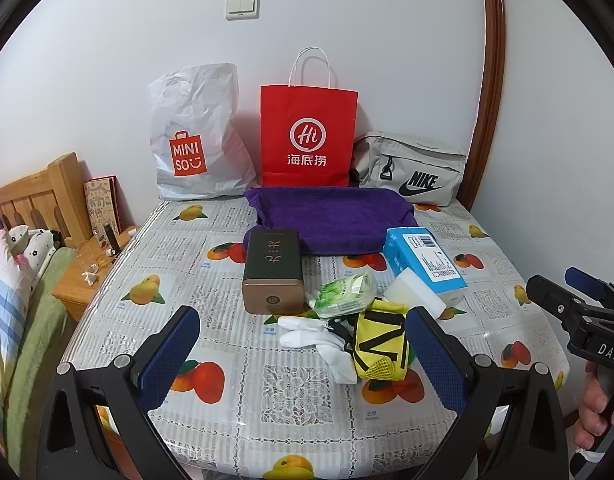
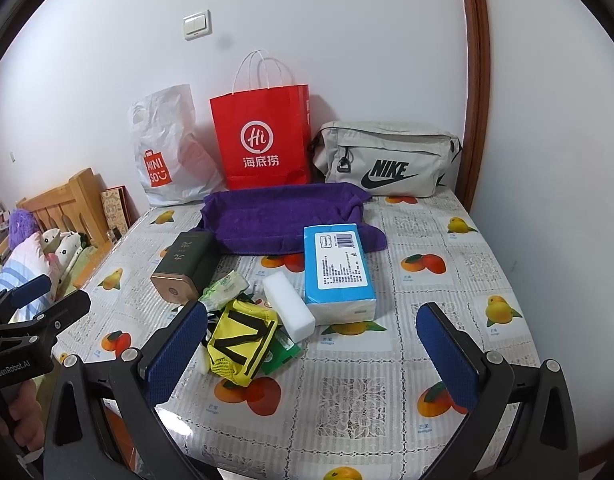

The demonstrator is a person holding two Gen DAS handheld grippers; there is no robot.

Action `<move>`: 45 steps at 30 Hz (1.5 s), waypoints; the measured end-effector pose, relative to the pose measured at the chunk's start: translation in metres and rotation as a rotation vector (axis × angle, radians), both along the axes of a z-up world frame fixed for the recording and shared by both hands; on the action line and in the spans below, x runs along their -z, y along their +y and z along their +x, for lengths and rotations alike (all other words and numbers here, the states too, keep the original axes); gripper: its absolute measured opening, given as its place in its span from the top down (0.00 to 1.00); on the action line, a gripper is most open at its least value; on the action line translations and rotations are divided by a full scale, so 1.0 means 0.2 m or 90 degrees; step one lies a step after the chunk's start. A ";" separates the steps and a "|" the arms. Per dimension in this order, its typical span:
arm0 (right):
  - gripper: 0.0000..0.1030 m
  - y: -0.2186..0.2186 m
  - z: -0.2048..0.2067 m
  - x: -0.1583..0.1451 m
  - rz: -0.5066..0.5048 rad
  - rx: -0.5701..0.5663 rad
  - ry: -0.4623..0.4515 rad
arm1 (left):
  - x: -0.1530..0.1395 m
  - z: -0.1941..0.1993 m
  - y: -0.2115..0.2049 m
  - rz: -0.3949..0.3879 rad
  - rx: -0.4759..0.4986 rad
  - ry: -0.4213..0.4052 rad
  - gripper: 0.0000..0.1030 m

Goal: Organize soft objects

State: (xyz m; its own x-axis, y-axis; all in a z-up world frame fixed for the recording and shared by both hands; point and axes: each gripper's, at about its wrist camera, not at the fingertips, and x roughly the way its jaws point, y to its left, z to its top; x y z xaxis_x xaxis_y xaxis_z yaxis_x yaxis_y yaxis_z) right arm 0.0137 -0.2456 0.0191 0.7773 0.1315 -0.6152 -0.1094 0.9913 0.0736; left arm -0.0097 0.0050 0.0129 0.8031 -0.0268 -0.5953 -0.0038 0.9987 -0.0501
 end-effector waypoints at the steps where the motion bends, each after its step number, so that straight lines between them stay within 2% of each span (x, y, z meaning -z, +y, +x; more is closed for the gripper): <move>1: 0.00 0.00 0.00 0.00 -0.001 0.000 -0.001 | 0.00 0.00 0.00 -0.001 0.001 0.000 0.00; 36: 0.00 0.00 -0.01 -0.01 0.009 -0.011 -0.010 | -0.02 -0.01 0.01 0.000 0.001 -0.004 0.00; 40: 0.00 0.02 0.00 0.01 -0.006 -0.016 -0.009 | -0.01 0.01 0.01 -0.001 -0.002 0.001 0.00; 45: 0.00 0.01 0.06 0.09 0.005 -0.026 0.021 | 0.06 0.07 0.02 -0.004 -0.004 0.024 0.00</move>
